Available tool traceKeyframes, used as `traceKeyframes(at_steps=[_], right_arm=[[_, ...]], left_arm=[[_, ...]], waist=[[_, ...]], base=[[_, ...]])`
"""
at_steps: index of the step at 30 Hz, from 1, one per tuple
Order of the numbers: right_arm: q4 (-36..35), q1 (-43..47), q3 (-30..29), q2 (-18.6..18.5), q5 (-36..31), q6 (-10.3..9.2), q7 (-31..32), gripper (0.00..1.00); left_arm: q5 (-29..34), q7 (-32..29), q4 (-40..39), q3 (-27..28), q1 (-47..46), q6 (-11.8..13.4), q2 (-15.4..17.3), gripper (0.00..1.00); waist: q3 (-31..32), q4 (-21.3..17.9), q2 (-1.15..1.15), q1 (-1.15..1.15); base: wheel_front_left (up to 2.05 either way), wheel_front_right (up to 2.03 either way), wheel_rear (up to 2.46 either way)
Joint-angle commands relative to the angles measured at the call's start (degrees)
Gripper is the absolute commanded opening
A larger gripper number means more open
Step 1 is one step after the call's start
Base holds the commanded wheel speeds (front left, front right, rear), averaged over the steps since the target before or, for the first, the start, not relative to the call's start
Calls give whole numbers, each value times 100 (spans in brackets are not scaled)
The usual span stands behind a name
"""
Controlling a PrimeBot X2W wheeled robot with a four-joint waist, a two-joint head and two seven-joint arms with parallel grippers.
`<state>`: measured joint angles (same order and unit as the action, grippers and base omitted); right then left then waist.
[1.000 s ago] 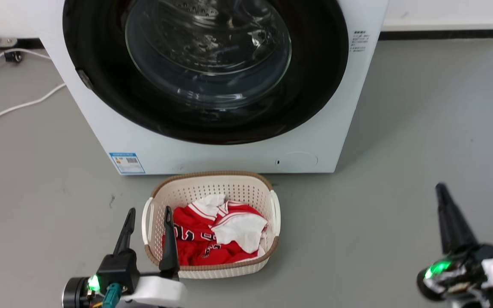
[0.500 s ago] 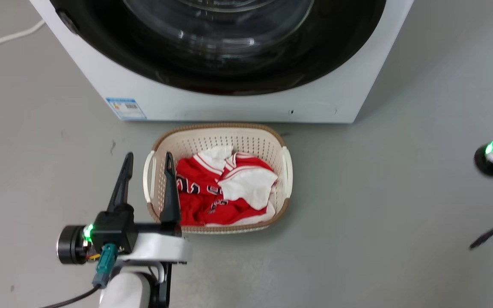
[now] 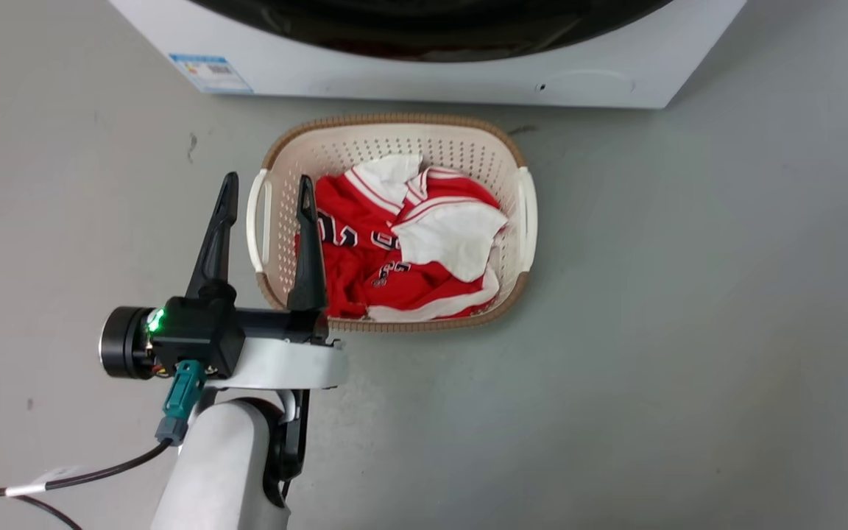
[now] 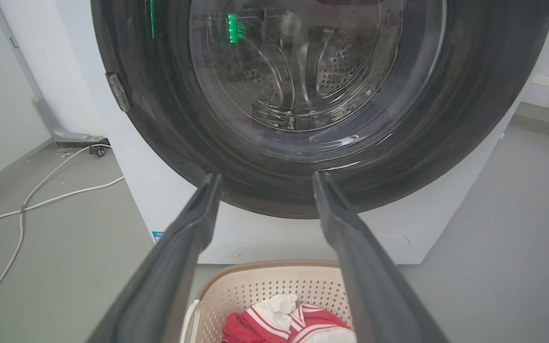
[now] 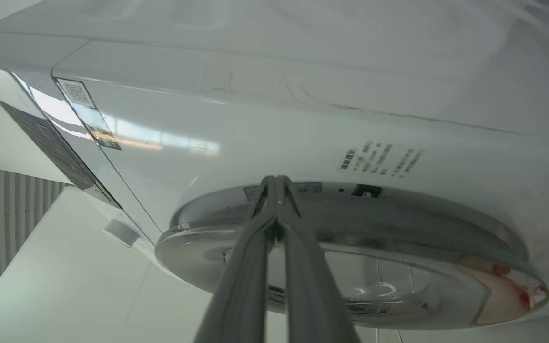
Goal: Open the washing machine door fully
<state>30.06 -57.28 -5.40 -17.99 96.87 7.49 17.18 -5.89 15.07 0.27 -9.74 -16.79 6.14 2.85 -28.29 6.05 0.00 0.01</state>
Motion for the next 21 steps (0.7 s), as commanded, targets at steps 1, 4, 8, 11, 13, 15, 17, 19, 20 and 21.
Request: traceKeyframes(at_steps=[1, 4, 8, 11, 13, 15, 17, 19, 20, 21], right_arm=[[83, -205, 67, -70, -82, 0, 43, 0], [382, -640, 310, -169, -275, 0, 168, 0], [703, -1087, 589, -209, -491, 0, 337, 0], [875, -1291, 727, -157, -582, -1, 413, 0], [953, -1376, 812, -144, -648, -1, 470, 0], [1006, -1400, 906, -105, -684, -1, 558, 0], [1021, -1391, 1001, -58, -729, -1, 657, 0], [1009, -1352, 1026, -22, -699, 0, 728, 0], [990, -1315, 1036, -14, -673, 0, 777, 0], [967, -1270, 1045, -7, -661, 0, 825, 0]], left_arm=[[-39, 16, -21, -30, -95, 37, 4, 100], [-113, 16, -31, -115, -198, 88, 4, 100], [-218, 16, -43, -207, -272, 152, 4, 100], [-267, 16, -40, -234, -276, 190, 5, 100], [-290, 16, -31, -261, -298, 202, 3, 100], [-306, 16, -20, -274, -303, 211, 4, 100], [-326, 16, -12, -278, -310, 227, 4, 100], [-324, 16, -1, -266, -313, 236, 4, 100], [-318, 16, 7, -261, -309, 239, 4, 100], [-316, 16, 15, -249, -299, 234, 4, 100]], waist=[[-196, 122, 0, -1], [-356, 230, 0, -1], [-506, 359, 0, -1], [-553, 423, 0, -1], [-579, 464, 0, -1], [-588, 496, 0, -1], [-585, 520, 0, -1], [-568, 529, 0, -1], [-551, 528, 0, -1], [-527, 523, 0, -1]], base=[[0, 0, 0], [0, 0, 0], [0, 0, 0], [0, 0, 0], [0, 0, 0], [0, 0, 0], [0, 0, 0], [0, 0, 0], [0, 0, 0], [0, 0, 0]])
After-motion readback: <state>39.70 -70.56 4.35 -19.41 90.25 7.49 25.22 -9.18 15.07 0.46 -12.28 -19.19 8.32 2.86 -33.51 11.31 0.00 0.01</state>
